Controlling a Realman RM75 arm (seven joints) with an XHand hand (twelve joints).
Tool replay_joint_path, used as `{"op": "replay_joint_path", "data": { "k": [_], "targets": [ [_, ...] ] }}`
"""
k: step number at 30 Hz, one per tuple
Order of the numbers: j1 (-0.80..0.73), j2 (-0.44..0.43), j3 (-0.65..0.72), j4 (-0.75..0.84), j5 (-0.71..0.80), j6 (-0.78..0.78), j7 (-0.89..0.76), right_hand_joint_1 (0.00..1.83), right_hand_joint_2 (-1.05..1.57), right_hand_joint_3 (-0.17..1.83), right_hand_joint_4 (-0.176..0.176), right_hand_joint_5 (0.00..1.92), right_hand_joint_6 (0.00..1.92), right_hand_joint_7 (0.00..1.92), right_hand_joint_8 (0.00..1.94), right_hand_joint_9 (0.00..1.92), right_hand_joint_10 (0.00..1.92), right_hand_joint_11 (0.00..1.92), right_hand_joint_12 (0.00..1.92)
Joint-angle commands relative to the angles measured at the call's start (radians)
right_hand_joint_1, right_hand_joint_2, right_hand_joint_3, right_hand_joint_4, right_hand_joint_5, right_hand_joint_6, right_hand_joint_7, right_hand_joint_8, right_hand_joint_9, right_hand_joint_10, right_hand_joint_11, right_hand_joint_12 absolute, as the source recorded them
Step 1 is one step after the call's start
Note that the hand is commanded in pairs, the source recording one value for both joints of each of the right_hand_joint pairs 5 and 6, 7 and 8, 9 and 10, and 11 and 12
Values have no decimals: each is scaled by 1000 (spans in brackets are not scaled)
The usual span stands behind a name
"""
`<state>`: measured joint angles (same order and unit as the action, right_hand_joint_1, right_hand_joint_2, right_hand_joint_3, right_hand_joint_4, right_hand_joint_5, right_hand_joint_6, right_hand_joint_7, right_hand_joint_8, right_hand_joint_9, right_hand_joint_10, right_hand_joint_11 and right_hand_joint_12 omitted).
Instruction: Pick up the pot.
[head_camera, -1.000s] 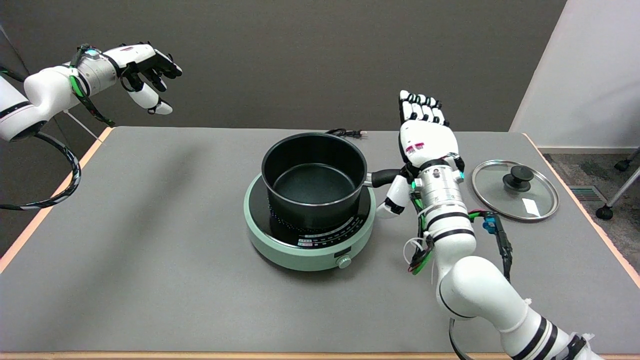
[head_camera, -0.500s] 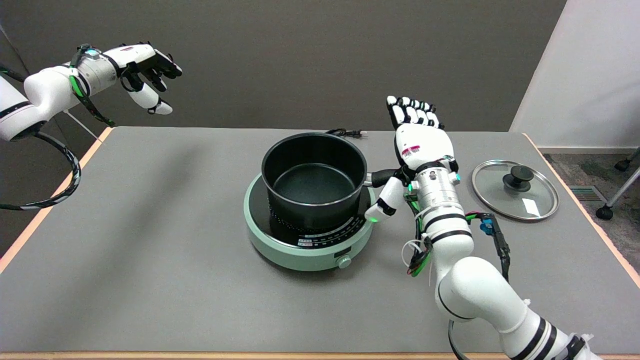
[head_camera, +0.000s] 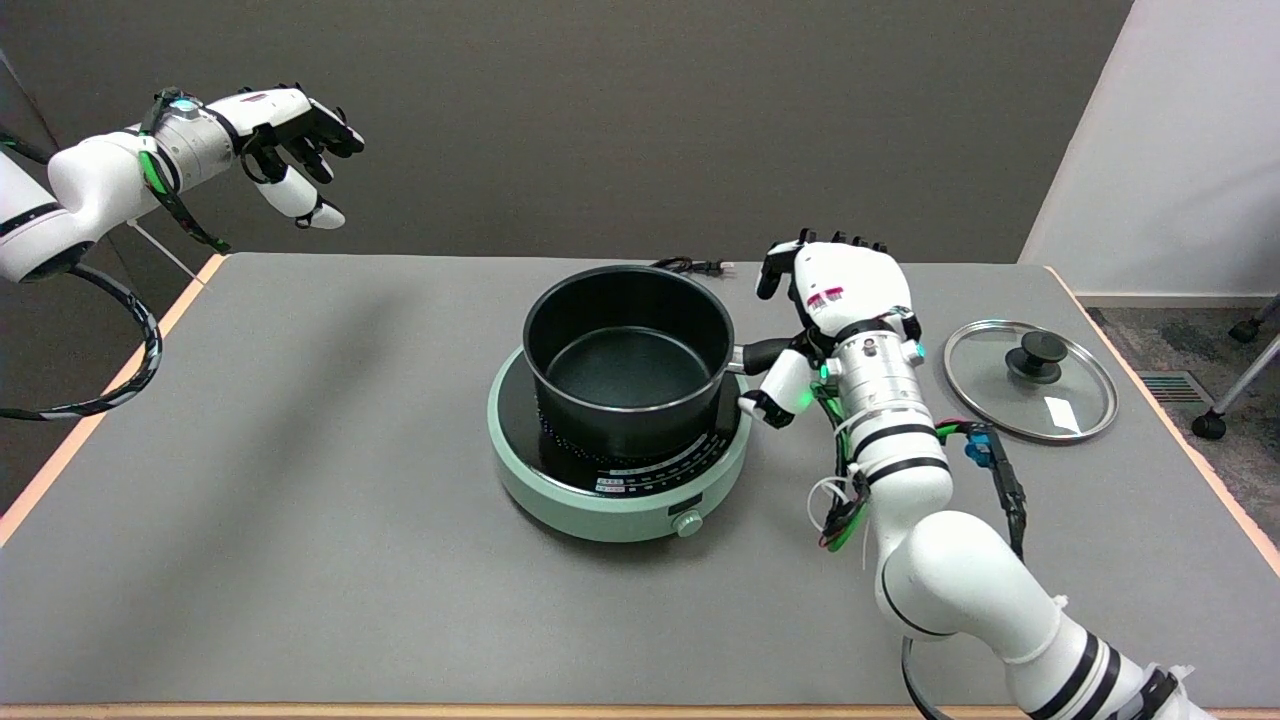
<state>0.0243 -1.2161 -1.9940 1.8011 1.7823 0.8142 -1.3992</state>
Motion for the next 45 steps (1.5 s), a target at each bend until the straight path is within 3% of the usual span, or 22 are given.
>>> {"op": "replay_joint_path", "data": {
  "k": [1,12,35,36,37,45],
  "targets": [
    [-1,20,-1,10,2,-2,-1,1137,-728,1443,176,816,816,816,816,816,816,816,816],
    [-17,16,-16,14,6,-2,3,1130,-599,1124,176,908,908,908,908,908,908,908,908],
    [-74,-2,-42,12,44,71,0,1147,-578,1099,176,853,853,853,853,853,853,853,853],
    [-74,-1,-42,11,44,71,0,1157,-571,1108,94,885,885,885,885,885,885,885,885],
    [-75,0,-41,9,48,71,0,1163,-561,1123,44,926,926,926,926,926,926,926,926],
    [-74,4,-36,8,61,67,0,1211,-350,1287,-52,1290,1290,1290,1290,1290,1290,1290,1290]
  ]
}}
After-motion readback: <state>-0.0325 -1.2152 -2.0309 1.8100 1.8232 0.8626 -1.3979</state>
